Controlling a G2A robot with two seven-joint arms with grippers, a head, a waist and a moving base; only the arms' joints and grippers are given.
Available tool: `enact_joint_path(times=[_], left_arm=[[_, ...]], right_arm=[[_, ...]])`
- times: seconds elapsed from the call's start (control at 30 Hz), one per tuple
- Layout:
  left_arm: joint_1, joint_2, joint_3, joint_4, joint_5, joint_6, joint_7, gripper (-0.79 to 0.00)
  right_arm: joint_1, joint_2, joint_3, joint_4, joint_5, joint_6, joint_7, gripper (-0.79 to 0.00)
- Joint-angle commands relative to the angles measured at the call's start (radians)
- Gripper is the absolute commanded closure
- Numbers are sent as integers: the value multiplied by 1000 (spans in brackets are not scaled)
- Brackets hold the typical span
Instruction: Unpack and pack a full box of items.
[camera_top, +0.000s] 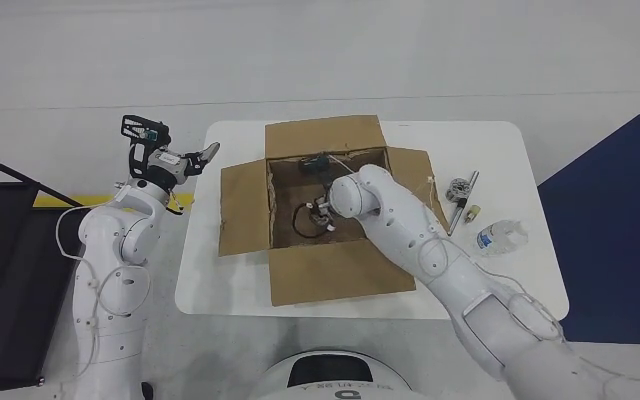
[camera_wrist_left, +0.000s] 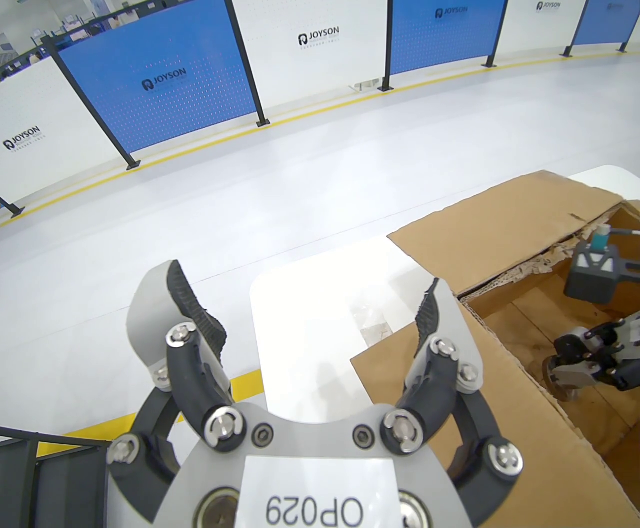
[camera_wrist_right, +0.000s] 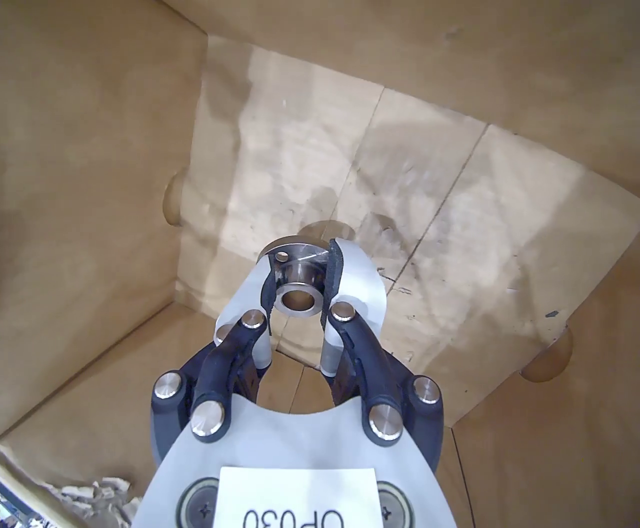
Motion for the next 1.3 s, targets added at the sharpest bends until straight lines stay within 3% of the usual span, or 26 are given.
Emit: enact_joint_path(times=[0.0,0.4,0.47,0.57,1.03,1.2,1.23,1.27], left_arm=[[0,0,0,0,0,0,0,-785],[0,0,0,0,0,0,0,-785],[0,0,0,0,0,0,0,-785],[0,0,0,0,0,0,0,-785],[0,0,0,0,0,0,0,-785],[0,0,0,0,0,0,0,-785],[0,0,0,0,0,0,0,-785],[0,0,0,0,0,0,0,-785]], right_arm=[[-19,11,26,-23,-9,-2,2,0],[30,-9,37,119,1,89,-18,0],[44,-19,28,153,19,96,-17,-252],[66,-32,13,212,30,107,-20,-308],[104,-68,-20,315,51,113,-32,-179],[112,-83,-40,342,38,139,-33,-194],[114,-85,-43,346,38,142,-33,-175],[115,-87,-45,351,35,146,-35,-89]])
